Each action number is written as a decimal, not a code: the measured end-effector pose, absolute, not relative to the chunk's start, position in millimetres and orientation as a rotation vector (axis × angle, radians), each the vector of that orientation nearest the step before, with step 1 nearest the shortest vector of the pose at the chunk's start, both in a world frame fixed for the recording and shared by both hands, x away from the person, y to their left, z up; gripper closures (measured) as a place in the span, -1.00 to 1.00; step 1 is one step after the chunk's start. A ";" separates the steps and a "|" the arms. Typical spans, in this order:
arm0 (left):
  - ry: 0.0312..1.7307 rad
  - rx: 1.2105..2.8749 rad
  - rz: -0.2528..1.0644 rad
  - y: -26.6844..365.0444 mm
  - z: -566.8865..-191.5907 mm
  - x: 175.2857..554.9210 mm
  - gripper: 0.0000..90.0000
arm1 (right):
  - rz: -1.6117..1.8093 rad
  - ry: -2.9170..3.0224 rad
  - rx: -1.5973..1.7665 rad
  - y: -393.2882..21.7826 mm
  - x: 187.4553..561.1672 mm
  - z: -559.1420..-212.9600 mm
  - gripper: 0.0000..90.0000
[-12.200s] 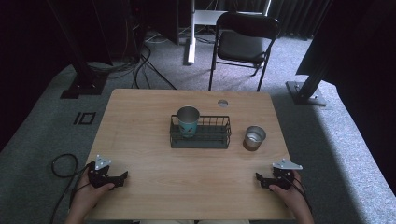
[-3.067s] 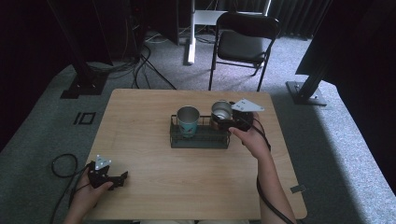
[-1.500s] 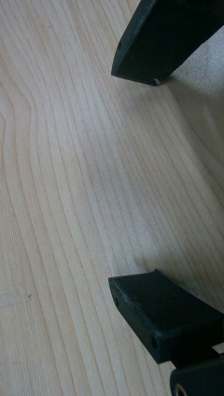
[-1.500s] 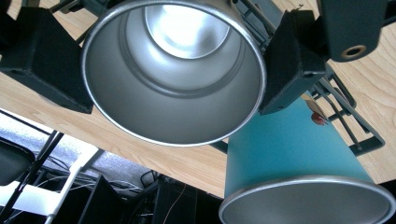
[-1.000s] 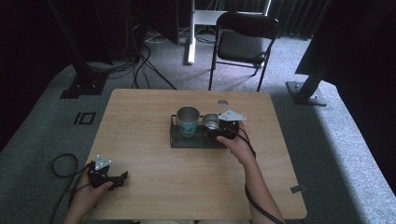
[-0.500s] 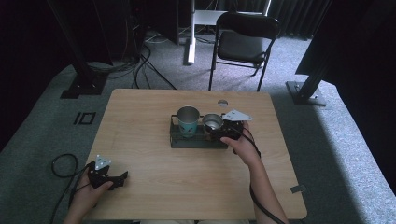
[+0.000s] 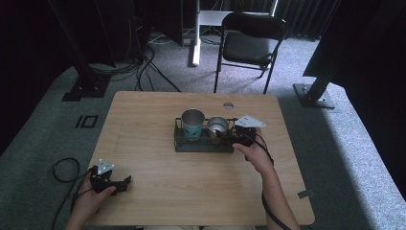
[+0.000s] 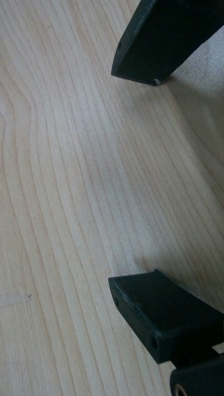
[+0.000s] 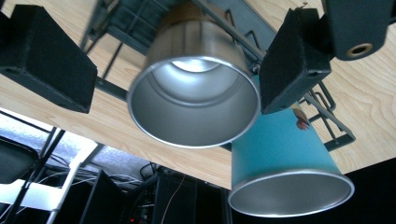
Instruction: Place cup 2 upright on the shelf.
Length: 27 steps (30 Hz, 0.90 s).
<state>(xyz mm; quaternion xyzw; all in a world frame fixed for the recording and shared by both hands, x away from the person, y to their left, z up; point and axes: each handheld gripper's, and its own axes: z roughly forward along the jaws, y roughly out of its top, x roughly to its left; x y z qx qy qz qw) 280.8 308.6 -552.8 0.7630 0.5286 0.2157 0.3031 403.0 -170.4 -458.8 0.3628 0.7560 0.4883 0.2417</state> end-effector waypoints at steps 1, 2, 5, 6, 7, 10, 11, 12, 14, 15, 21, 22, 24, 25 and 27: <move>1.401 2.022 0.572 308.6 -552.8 280.8 -0.93 | 1.336 2.067 0.993 -172.3 402.2 -458.8 -0.75; 1.401 2.022 0.572 308.6 -552.8 280.8 -0.93 | 1.336 2.067 0.993 -172.3 402.2 -458.8 -0.75; 1.401 2.022 0.572 308.6 -552.8 280.8 -0.93 | 1.342 2.059 1.004 -180.8 400.1 -460.5 -0.75; 1.401 2.022 0.572 308.6 -552.8 280.8 -0.93 | 1.341 2.058 1.006 -182.3 399.7 -461.0 -0.75; 1.401 2.023 0.572 308.6 -552.8 280.8 -0.93 | 1.337 2.056 1.008 -184.8 398.8 -461.8 -0.75; 1.401 2.023 0.572 308.6 -552.8 280.8 -0.93 | 1.339 2.052 1.013 -188.5 397.5 -462.7 -0.75; 1.401 2.022 0.572 308.6 -552.8 280.8 -0.93 | 1.337 2.051 1.011 -191.7 395.9 -463.3 -0.75; 1.401 2.022 0.572 308.6 -552.8 280.8 -0.93 | 1.337 2.051 1.011 -191.7 395.9 -463.3 -0.75; 1.401 2.022 0.572 308.6 -552.8 280.8 -0.93 | 1.335 2.052 1.010 -196.4 393.4 -464.7 -0.75; 1.401 2.022 0.572 308.6 -552.8 280.8 -0.93 | 1.333 2.053 1.014 -198.0 392.7 -465.4 -0.75; 1.401 2.022 0.572 308.6 -552.8 280.8 -0.93 | 1.326 2.056 1.027 -207.3 388.0 -471.6 -0.75; 1.401 2.022 0.572 308.6 -552.8 280.8 -0.93 | 1.328 2.054 1.029 -208.5 387.5 -472.6 -0.75; 1.401 2.023 0.572 308.6 -552.8 280.8 -0.93 | 1.325 2.053 1.030 -211.3 385.9 -475.1 -0.75; 1.401 2.022 0.573 308.5 -552.8 280.8 -0.93 | 1.325 2.051 1.025 -212.8 384.7 -476.7 -0.75; 1.401 2.022 0.573 308.6 -552.8 280.8 -0.93 | 1.319 2.053 1.026 -215.2 383.1 -479.7 -0.74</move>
